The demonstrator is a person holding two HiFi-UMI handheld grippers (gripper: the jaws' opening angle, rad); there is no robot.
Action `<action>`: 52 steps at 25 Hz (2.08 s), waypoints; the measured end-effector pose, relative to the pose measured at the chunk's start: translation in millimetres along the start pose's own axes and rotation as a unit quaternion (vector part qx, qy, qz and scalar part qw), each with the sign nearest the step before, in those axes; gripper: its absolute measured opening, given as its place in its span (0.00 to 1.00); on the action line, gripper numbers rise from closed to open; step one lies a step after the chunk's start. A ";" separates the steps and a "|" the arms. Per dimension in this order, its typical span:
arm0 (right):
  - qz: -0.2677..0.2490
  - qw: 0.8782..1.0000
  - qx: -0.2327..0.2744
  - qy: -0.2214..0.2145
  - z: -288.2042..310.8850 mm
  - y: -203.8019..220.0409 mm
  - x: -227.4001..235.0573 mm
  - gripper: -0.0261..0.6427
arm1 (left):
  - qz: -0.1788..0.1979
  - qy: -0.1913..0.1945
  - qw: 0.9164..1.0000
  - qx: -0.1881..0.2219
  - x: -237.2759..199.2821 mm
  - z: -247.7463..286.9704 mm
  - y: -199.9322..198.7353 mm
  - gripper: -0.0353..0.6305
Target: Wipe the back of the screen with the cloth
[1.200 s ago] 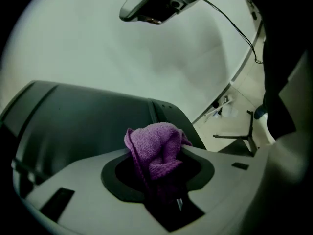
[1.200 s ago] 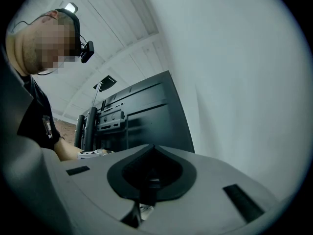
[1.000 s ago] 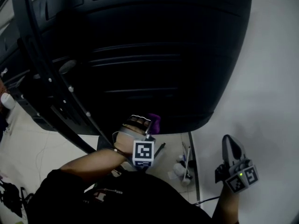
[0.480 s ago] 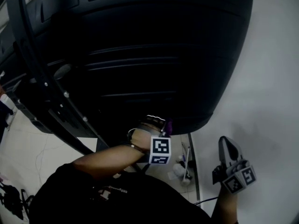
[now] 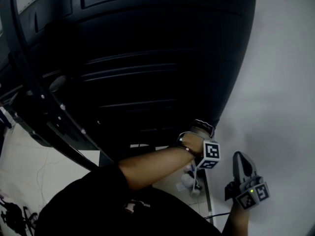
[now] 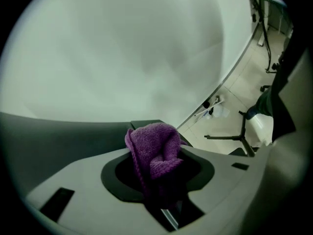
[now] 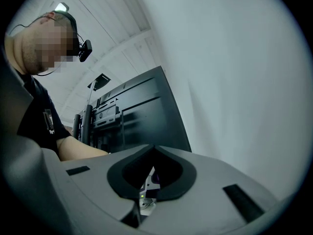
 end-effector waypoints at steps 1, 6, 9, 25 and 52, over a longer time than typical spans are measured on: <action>0.002 1.000 -0.001 0.003 -2.5 1.3 1.0 0.05 | 0.005 0.003 1.000 0.004 -4.0 3.4 -10.2 0.29; 0.003 1.000 -0.004 0.025 -18.4 3.0 7.6 0.05 | 0.020 0.037 0.998 0.035 0.1 17.5 -48.0 0.29; -0.001 0.999 -0.004 0.036 -24.3 -0.4 15.5 0.05 | 0.011 0.019 0.997 0.071 5.3 8.5 -53.9 0.29; -0.027 0.996 -0.058 -0.061 35.6 3.0 -5.8 0.05 | -0.231 -0.042 0.956 0.175 59.4 -143.4 87.2 0.29; -0.075 0.889 -0.105 -0.439 152.1 51.6 -356.0 0.05 | -0.537 -0.209 0.807 0.128 228.9 -436.7 417.1 0.29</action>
Point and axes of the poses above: the fingertips, and each gripper's own axes: z forward along the fingers, x to its right, y out of its underside, the point moved 5 cm from there along -z, backward along the fingers, and after that the axes turned 4 degrees about z, right-handed, at the moved point
